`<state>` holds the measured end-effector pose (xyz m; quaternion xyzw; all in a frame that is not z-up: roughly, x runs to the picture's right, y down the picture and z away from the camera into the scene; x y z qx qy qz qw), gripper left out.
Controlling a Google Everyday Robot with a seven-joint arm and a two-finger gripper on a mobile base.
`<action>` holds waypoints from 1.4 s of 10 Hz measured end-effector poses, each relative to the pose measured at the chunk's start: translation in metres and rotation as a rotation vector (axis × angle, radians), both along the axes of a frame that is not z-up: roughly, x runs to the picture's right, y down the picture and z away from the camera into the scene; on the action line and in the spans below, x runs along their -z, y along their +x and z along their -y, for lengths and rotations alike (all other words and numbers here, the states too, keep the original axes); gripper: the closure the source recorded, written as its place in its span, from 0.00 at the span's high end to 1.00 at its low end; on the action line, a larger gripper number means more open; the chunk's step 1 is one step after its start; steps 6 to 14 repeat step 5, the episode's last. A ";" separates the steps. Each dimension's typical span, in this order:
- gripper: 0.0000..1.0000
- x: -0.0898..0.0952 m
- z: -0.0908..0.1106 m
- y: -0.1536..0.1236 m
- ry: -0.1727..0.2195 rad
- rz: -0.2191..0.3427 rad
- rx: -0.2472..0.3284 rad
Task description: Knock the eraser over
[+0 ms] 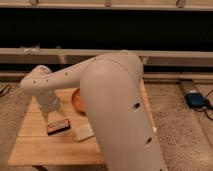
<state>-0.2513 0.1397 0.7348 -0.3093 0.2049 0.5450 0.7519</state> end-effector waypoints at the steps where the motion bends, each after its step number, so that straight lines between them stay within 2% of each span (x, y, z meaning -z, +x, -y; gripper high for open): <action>1: 0.65 0.009 0.006 0.007 -0.013 0.043 -0.024; 3: 0.65 0.018 0.013 0.017 -0.030 0.099 -0.058; 14: 0.65 0.019 0.013 0.015 -0.030 0.104 -0.058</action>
